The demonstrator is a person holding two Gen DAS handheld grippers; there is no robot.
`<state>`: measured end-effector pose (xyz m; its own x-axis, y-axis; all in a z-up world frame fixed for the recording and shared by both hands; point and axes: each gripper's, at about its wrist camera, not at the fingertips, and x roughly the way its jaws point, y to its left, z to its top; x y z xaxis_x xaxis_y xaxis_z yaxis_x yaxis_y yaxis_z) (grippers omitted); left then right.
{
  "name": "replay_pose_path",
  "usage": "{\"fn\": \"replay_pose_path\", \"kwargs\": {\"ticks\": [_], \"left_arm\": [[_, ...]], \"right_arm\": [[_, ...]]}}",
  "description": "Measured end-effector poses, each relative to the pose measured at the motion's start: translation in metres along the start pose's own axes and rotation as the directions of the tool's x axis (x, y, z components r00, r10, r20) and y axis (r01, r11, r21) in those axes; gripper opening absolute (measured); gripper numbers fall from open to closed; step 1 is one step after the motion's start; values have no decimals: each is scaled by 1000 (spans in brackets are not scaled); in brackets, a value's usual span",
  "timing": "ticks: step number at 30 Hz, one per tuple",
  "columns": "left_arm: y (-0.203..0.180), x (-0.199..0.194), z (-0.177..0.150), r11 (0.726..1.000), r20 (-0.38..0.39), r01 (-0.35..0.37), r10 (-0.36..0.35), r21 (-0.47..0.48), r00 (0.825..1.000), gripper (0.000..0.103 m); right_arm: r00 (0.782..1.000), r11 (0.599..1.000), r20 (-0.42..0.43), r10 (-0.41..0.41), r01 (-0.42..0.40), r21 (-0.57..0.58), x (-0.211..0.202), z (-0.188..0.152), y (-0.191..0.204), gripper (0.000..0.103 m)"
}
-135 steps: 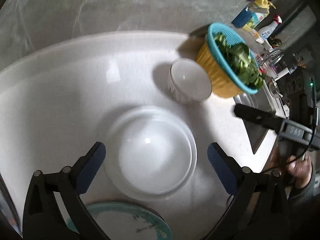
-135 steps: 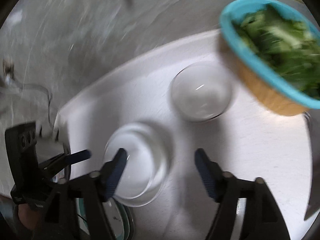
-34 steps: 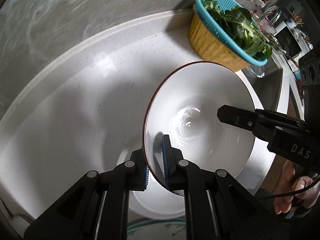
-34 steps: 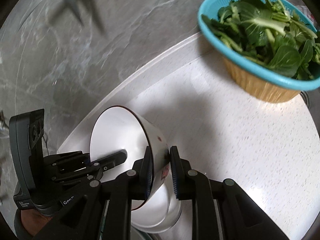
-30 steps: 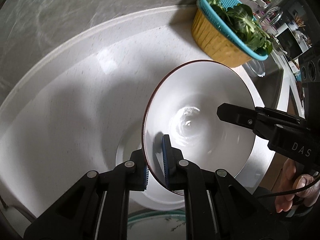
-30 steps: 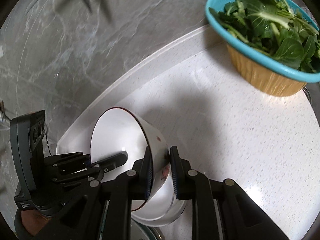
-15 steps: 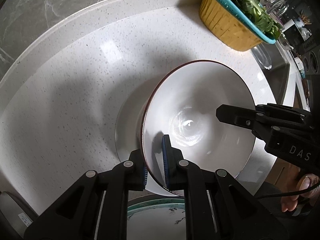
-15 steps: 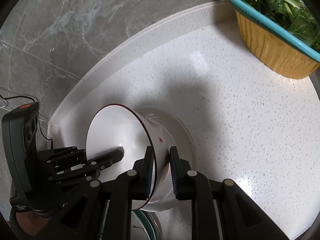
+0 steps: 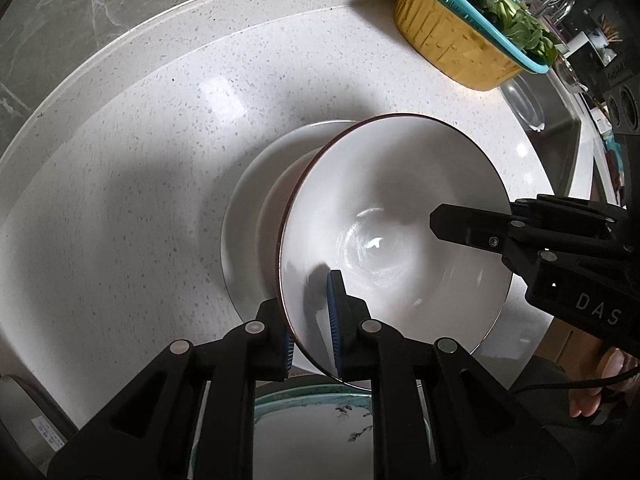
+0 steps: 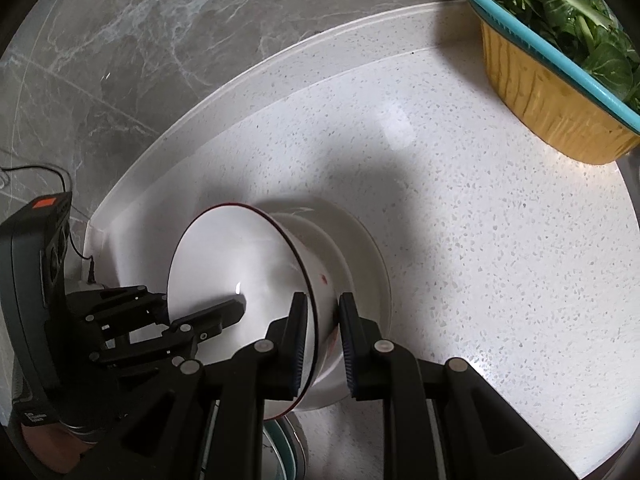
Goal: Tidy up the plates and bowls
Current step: 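Carry the pink-flower bowl with both grippers over the stacked white bowls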
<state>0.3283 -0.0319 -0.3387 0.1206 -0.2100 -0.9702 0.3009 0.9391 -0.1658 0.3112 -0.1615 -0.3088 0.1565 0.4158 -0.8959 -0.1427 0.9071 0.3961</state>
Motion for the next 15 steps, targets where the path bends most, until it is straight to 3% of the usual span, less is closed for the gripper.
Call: {"fn": "replay_pose_path", "kwargs": {"ticks": [15], "left_arm": [[-3,-1,-9,1000,-9,-8,8,0,1000,14]], "right_arm": [[1000,998,-16,-25,25,-53,0,-5,10,19]]}}
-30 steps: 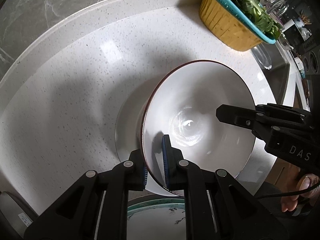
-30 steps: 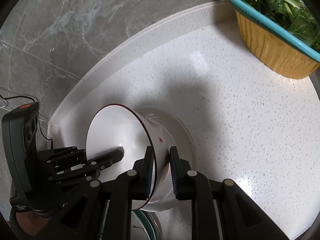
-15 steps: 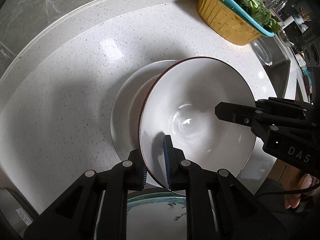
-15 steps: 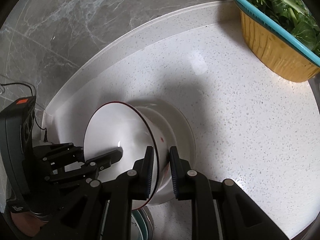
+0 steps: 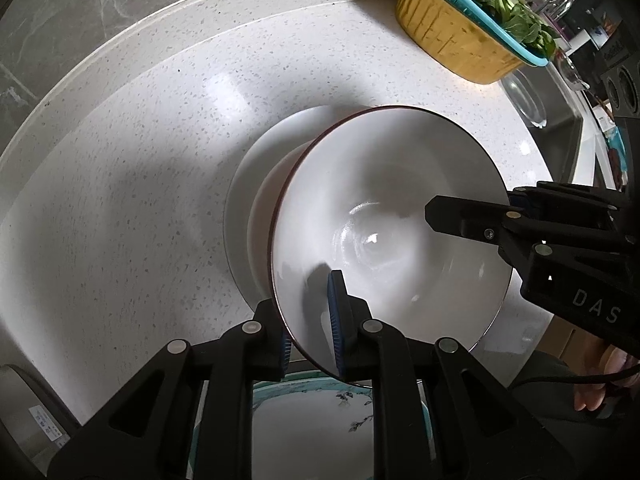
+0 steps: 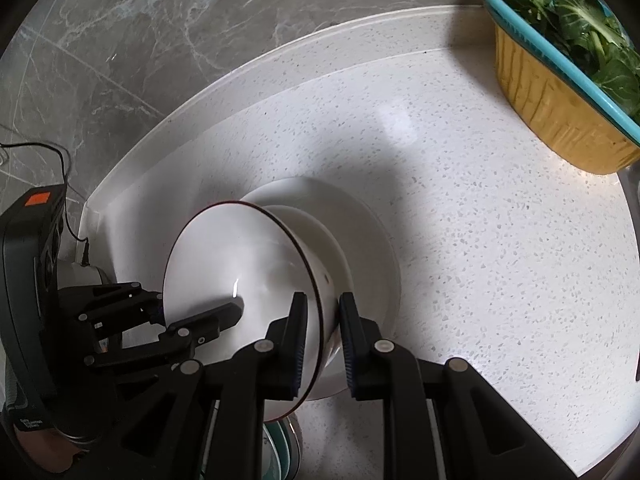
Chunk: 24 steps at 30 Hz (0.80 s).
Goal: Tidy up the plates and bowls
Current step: 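Carry the pink-flower bowl with both grippers over the stacked white bowls, then lower the pink-flower bowl into the white bowls with both grippers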
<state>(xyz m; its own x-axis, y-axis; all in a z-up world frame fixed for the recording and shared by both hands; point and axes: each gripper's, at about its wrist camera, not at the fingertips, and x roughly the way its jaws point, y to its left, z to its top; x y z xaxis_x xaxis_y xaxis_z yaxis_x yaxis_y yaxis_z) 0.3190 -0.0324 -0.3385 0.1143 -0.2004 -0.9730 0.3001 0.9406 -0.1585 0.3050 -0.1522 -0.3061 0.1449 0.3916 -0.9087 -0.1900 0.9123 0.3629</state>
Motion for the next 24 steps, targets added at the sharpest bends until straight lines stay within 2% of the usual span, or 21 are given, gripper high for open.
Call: {"fn": "replay_pose_path", "kwargs": {"ticks": [10,15,21,24], "left_arm": [[6,-4,5,1000,1,-5,5,-5,1000,15],[11,-10,10,1000,-2,-6,6,-9,1000,15],[13,0,8,1000,-47,7,-8,-13,999,15],[14,1,11,1000,-44,5,-6,-22,999,15]], "right_arm": [[1000,1000,5,-6,6,-22,-4,5,4,19],[999,999,-29,31,-31,-12,-3,13,4,19],[996,999,-79,37,-38,-14,5,16,2,19],[996,999,-82,45,-46,-3,8,16,-1,19]]}}
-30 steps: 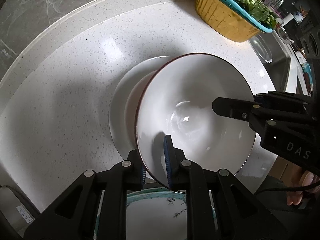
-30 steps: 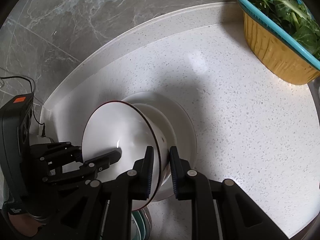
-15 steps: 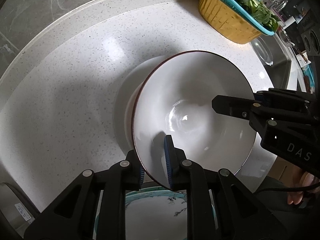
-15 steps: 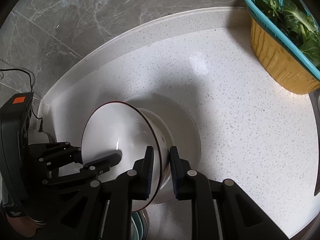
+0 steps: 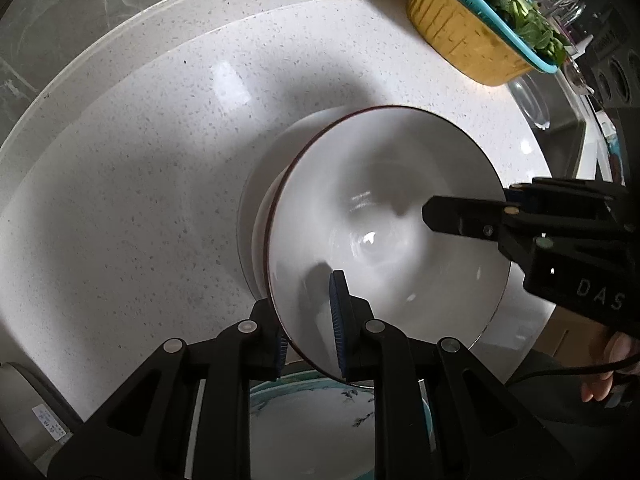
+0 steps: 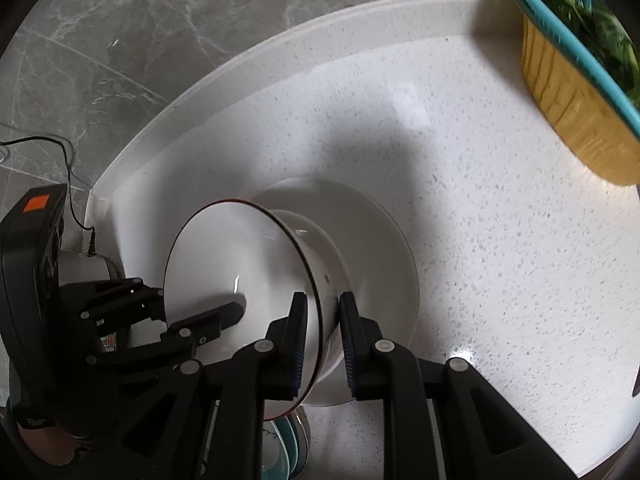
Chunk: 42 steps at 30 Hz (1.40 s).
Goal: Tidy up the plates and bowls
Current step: 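Lower the pink-flower bowl into the white bowls with both grippers, then open both grippers and release the pink-flower bowl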
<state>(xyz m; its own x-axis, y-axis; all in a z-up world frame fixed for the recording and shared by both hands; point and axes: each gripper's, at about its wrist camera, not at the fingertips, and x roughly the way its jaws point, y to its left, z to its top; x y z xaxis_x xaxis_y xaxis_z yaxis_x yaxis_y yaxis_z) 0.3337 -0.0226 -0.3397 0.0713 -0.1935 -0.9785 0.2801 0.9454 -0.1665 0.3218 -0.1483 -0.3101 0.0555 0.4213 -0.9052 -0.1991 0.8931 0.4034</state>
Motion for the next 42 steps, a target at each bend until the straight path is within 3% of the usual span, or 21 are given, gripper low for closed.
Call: {"fn": "replay_pose_path", "kwargs": {"ticks": [8,22,32,37,42], "left_arm": [[-2,2,-3,1000,-5,6,-6,0,1000,17],[-9,7,-7,998,15,54,-54,-11,998,43],[-14,9,-5,998,22,62,-62,-11,998,48],[-13,9,-2,996,37,86,-85,-19,996,55],[-13,9,0,996,43,85,-84,-23,996,55]], "right_arm": [[1000,1000,2,-8,8,-10,-2,-2,2,19],[1000,1000,17,22,-22,-3,-5,-11,-4,20],[998,998,-10,61,-61,13,-8,-8,-11,22],[999,999,16,42,-42,0,-15,-11,-10,26],[999,999,32,41,-41,0,-19,-10,-14,26]]}}
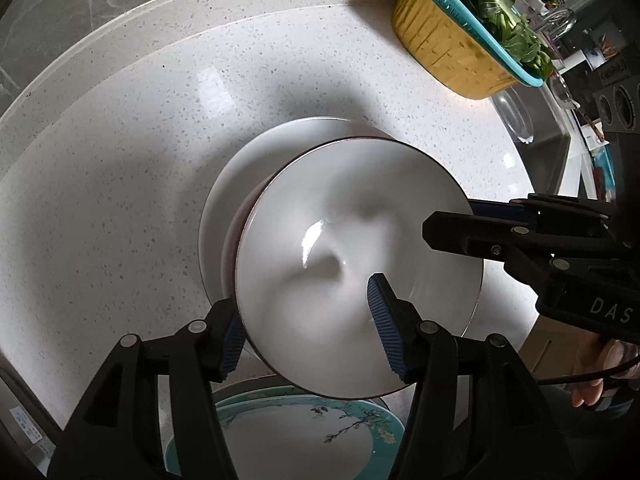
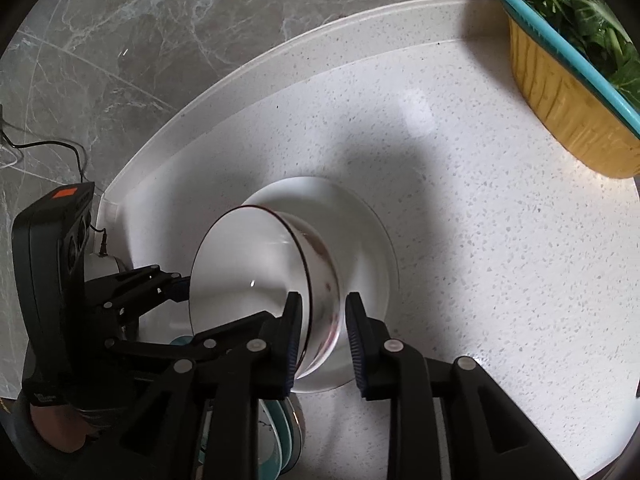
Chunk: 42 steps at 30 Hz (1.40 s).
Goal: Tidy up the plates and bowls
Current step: 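Open both grippers and release the pink-flower bowl, then move both grippers to the rim of the nested bowl stack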
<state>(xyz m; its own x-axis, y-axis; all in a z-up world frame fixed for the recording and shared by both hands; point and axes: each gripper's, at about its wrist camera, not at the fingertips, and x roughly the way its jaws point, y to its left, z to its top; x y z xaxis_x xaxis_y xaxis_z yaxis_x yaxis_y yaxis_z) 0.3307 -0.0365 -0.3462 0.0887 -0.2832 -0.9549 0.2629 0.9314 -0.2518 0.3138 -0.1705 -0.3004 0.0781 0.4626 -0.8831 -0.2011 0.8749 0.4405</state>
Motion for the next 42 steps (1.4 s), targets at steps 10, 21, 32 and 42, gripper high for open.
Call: {"fn": "replay_pose_path", "kwargs": {"ticks": [10,21,32,42], "left_arm": [[5,-19,-10,1000,39,17,-18,3,999,61],[72,-50,-25,993,107,28,-15,-118,994,73],[119,-11,-40,984,77,76,-64,-160,995,73],[126,3,-34,981,90,96,-82,-167,993,73]], "right_arm": [[999,1000,35,14,-15,14,-13,2,-11,26],[997,997,70,-17,12,72,-26,-9,-40,28],[996,995,25,-89,88,43,0,-20,-38,29],[997,996,-8,-79,79,42,16,-16,-33,29]]}}
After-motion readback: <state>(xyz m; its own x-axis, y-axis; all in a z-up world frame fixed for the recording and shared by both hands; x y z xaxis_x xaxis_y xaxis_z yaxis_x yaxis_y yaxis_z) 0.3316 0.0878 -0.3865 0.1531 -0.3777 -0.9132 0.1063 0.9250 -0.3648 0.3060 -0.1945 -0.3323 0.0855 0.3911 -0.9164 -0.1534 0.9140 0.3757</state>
